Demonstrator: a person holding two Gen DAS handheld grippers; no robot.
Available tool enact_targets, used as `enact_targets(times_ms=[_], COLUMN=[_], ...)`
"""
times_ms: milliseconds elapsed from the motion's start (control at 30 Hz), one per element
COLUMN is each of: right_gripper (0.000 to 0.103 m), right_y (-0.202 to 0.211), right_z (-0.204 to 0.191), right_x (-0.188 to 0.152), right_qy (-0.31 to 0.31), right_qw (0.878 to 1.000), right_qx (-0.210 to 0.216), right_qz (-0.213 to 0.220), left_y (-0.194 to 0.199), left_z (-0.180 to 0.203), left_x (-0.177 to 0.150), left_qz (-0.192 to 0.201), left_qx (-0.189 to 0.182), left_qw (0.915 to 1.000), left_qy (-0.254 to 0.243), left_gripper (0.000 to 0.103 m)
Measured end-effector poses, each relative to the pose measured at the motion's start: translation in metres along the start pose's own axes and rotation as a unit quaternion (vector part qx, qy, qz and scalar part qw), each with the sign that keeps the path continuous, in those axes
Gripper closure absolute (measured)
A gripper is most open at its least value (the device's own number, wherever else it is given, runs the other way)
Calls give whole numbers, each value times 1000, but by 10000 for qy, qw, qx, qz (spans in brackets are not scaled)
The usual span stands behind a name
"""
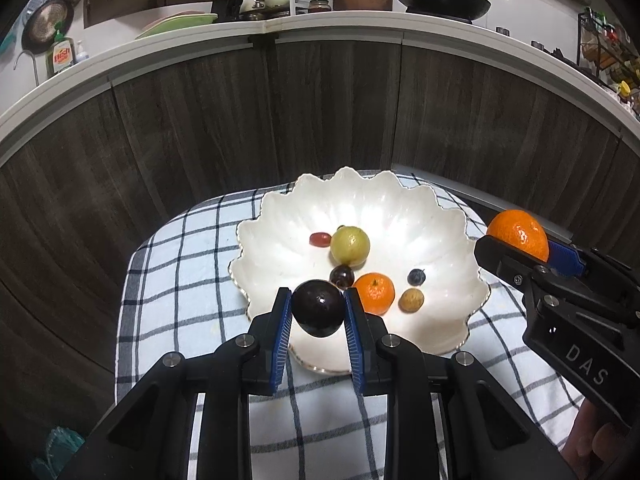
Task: Organize fruits
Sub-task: 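Lift the dark plum and mandarin and carry both over the bowl, then open both tools to drop the dark plum and mandarin into the bowl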
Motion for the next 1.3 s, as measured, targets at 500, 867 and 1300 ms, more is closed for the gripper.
enact_targets(times_ms=[500,867,1300], right_gripper=[60,60,60], right_y=[-36,-63,-94], right_z=[18,30,46], right_x=[15,20,31], right_qy=[156,205,203], right_qw=[9998,9992,9985], right_qx=[-101,-192,-324], right_qz=[-125,-277,-401], left_y=[-35,-56,-88], left_z=[-6,-9,-13], left_x=[14,26,36], left_qz=[-178,-225,-396], left_qx=[130,199,306], left_qw=[9997,9993,9986], left_qy=[145,201,196], left_gripper=[77,77,77])
Point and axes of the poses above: each gripper's, at about its wrist camera, not at the fingertips, and y roughly against the way its jaws point, z to its right, x to its top, the point moved 9 cm from there along -y, roughly the way its jaws point, and after that the axes turned 8 degrees about z, right-handed, at the moved point
